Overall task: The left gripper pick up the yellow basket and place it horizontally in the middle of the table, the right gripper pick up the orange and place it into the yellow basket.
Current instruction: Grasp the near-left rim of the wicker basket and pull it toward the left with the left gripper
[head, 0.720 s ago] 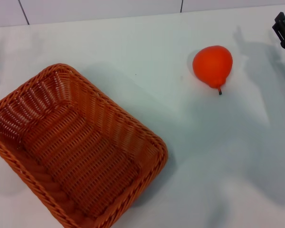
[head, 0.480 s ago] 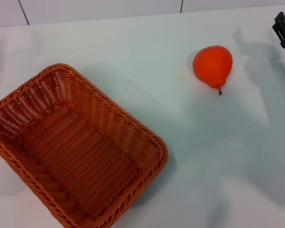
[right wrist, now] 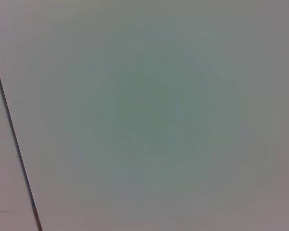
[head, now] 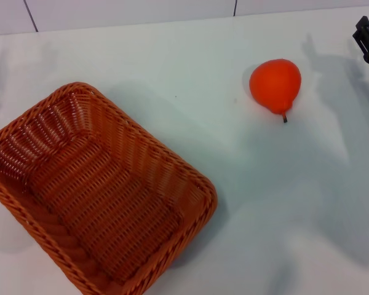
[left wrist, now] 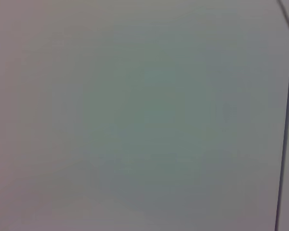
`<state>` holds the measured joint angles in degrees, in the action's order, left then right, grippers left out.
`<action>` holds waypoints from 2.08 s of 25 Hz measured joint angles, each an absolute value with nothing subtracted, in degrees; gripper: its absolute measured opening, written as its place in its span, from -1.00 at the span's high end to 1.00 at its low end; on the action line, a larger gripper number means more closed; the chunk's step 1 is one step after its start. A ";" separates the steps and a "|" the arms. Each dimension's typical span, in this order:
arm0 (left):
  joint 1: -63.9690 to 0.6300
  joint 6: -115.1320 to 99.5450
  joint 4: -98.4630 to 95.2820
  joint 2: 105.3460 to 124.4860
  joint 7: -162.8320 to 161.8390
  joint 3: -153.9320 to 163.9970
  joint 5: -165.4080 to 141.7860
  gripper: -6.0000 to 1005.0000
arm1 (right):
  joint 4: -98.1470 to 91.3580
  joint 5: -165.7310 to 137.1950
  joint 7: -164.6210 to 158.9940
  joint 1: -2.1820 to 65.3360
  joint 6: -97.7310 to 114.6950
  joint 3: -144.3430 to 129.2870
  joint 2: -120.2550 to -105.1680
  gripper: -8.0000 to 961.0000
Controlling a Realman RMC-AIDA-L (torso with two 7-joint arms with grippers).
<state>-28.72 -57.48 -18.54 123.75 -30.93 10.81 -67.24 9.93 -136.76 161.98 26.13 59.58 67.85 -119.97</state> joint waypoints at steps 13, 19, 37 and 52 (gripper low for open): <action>-28.53 -61.87 -21.88 116.10 -72.34 27.40 -67.82 -0.77 | 9.93 -136.76 161.98 26.14 59.45 67.00 -120.04 -0.94; -29.86 -67.14 -25.79 107.95 -91.97 48.22 -71.72 -0.77 | 10.55 -136.76 161.98 25.80 59.72 65.73 -120.05 -0.94; -38.12 -80.68 -46.06 105.78 -115.00 52.03 -122.37 -0.77 | 10.81 -136.76 161.98 25.70 59.39 64.91 -120.05 -0.94; -39.16 -82.94 -47.86 109.05 -116.17 52.37 -136.26 -0.75 | 10.81 -136.76 161.98 25.68 59.05 64.77 -120.15 -0.95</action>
